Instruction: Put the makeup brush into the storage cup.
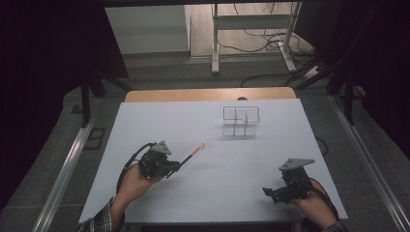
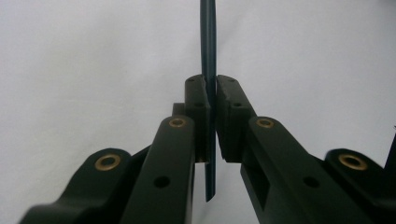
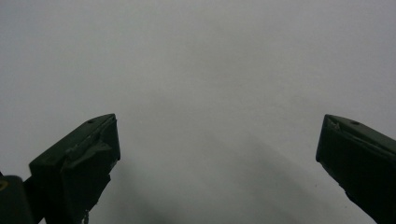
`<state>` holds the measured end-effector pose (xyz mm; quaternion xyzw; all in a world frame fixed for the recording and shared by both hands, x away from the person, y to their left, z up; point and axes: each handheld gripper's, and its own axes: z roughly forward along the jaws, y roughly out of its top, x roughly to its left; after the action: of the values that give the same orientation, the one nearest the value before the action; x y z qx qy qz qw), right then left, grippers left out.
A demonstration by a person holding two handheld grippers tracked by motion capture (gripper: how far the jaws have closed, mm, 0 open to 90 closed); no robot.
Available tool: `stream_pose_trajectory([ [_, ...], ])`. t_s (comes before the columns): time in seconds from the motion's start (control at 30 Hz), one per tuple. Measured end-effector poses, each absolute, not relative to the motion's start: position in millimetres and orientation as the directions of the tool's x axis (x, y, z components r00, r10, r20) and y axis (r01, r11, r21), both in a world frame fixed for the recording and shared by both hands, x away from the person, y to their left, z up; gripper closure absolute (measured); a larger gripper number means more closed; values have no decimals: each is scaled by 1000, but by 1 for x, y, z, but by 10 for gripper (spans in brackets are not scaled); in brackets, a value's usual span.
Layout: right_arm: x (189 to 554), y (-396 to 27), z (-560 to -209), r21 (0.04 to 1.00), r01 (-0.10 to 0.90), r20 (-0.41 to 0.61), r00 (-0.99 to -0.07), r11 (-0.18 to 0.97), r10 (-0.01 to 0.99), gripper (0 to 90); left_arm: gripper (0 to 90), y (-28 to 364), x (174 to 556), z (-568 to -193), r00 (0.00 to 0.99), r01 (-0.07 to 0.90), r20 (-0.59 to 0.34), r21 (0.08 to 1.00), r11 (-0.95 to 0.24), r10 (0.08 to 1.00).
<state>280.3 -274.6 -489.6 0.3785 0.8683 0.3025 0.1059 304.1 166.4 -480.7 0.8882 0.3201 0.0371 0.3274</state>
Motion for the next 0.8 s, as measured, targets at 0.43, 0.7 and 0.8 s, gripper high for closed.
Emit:
stream_pose_trajectory([
  [0.43, 280, -275, -489, 611, 590, 45, -692, 528, 721, 0, 849, 167, 289, -474, 796, 517, -136, 659, -546, 589],
  [0.7, 280, -275, -488, 619, 582, 42, -695, 527, 718, 0, 848, 168, 278, -470, 803, 496, -137, 693, -523, 580],
  [0.8, 280, -275, -488, 620, 581, 42, -696, 527, 717, 0, 849, 167, 275, -468, 804, 489, -138, 707, -511, 579],
])
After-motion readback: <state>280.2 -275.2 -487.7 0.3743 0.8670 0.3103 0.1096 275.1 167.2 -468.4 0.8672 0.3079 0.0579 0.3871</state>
